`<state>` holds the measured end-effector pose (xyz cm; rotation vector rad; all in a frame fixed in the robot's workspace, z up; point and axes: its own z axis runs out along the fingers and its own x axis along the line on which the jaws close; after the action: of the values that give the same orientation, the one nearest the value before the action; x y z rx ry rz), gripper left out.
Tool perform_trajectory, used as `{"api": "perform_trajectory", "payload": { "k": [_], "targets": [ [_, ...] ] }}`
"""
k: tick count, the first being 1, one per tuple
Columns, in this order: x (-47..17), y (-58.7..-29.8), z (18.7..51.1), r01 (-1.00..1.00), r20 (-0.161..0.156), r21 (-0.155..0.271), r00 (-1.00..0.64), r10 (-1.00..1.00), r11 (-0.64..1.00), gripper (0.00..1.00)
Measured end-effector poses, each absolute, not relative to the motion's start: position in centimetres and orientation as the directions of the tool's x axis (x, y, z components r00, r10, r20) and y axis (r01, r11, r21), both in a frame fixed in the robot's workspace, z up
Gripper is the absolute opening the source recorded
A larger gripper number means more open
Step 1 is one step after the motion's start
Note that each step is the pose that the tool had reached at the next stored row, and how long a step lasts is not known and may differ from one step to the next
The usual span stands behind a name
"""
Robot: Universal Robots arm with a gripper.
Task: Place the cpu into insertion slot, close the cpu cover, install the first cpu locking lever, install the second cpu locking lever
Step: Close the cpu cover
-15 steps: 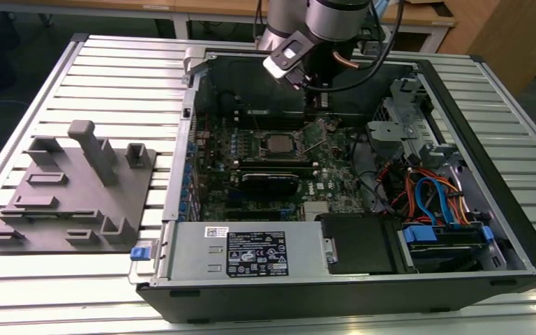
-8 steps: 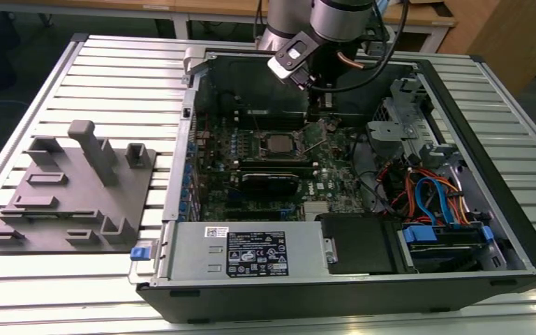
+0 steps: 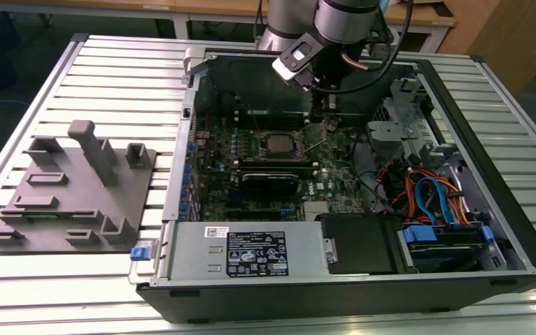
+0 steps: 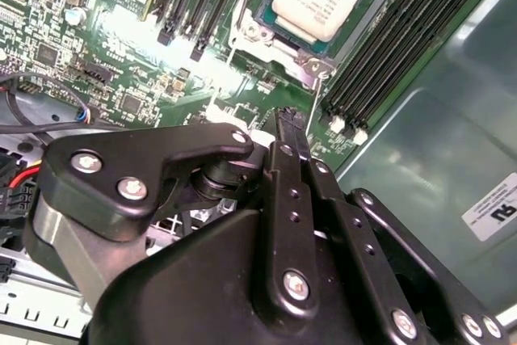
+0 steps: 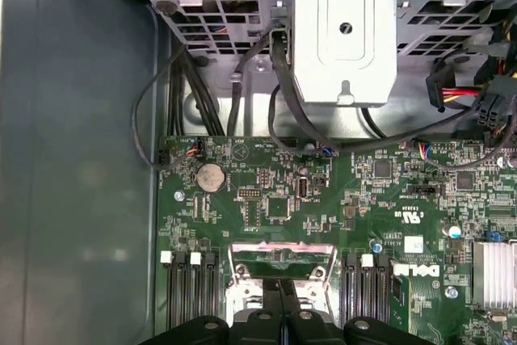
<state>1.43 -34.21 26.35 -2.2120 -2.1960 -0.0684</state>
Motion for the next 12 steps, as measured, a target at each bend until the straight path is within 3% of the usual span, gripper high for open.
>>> {"api": "perform_trajectory", "payload": {
  "k": [12],
  "targets": [
    [3.9, -34.2, 26.1, 1.0, 0.045, 0.01, 0.017, 0.999, -0.017, 0.11]
  ]
}}
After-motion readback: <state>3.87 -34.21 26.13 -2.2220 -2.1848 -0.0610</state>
